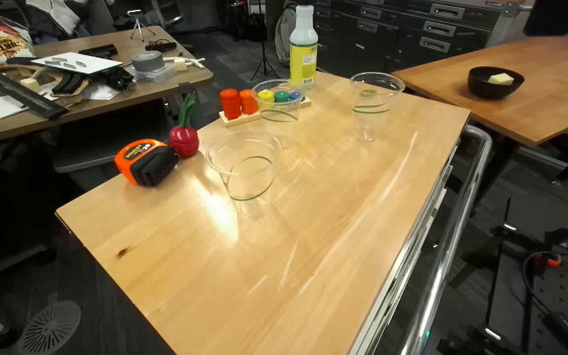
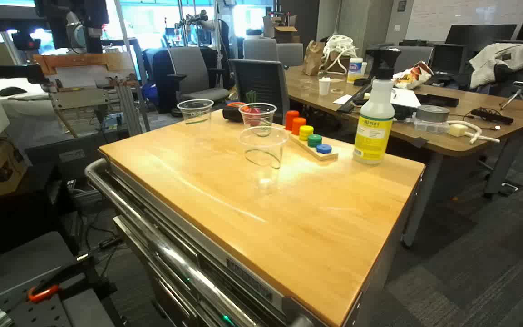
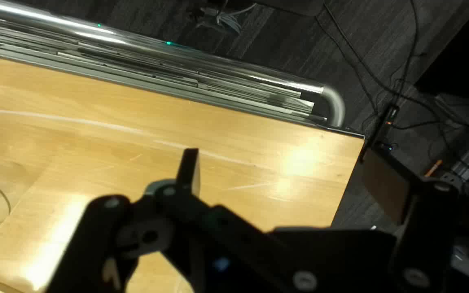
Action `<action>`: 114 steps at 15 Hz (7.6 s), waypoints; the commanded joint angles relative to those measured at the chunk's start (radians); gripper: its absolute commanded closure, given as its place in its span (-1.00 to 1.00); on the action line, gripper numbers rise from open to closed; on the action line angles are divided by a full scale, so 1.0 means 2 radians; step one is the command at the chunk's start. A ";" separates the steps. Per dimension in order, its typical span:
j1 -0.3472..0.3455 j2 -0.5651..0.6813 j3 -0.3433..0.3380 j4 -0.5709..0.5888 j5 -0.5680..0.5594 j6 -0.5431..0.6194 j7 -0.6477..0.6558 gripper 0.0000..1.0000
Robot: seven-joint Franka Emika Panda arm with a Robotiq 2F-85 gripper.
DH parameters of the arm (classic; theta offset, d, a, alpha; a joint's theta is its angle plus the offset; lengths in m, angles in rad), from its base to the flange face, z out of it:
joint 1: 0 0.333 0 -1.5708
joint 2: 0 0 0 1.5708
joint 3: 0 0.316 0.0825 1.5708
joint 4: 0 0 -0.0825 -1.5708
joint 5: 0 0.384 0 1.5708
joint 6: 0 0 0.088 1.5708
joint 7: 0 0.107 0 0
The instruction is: Stack the plastic cups together from left to right
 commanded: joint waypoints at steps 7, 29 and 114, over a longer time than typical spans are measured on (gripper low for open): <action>-0.002 -0.003 0.001 0.009 0.001 0.000 0.000 -1.00; -0.036 0.295 -0.006 0.149 -0.089 0.172 0.210 -1.00; -0.094 0.376 -0.101 0.212 -0.037 0.230 0.302 -0.01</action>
